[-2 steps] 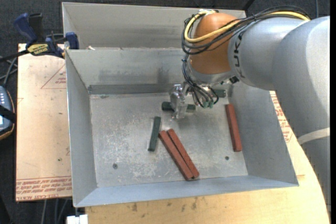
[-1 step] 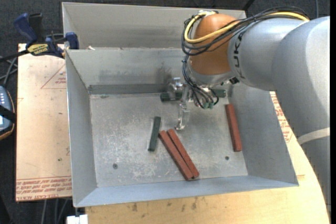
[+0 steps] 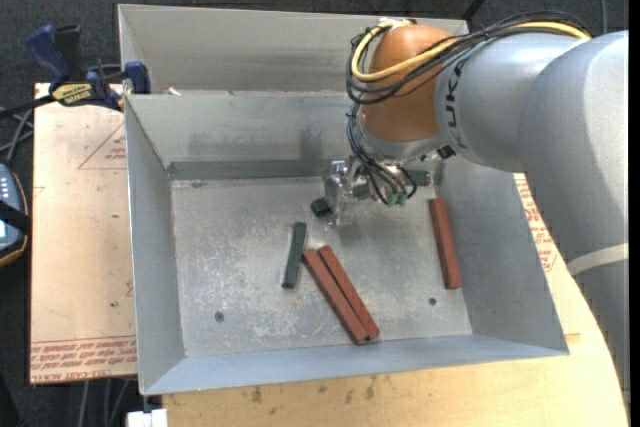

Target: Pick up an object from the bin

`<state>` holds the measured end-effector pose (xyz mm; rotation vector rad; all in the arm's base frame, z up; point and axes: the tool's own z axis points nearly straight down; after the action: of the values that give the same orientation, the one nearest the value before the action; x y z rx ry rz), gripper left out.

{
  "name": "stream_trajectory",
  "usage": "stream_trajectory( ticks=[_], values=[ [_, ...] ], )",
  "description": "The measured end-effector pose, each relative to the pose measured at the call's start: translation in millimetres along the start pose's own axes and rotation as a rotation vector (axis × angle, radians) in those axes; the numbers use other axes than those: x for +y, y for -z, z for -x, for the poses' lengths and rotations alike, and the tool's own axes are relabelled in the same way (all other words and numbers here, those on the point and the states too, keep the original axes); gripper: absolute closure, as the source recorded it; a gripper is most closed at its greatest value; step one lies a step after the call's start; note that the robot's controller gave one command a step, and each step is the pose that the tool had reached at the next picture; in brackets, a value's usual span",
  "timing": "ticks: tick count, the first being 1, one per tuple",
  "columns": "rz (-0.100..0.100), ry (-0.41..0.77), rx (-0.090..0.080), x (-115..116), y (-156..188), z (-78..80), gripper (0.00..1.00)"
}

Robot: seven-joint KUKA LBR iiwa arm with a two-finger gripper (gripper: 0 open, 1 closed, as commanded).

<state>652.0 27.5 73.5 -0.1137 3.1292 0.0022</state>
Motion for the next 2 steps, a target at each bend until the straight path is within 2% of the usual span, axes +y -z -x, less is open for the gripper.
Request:
stream_trajectory(
  ticks=[1,2],
  values=[
    [0.0,0.0,0.005,0.0,-1.9,-1.5,0.0],
    [0.0,0.0,0.0,0.1,-0.1,-0.1,1.0]
  ],
)
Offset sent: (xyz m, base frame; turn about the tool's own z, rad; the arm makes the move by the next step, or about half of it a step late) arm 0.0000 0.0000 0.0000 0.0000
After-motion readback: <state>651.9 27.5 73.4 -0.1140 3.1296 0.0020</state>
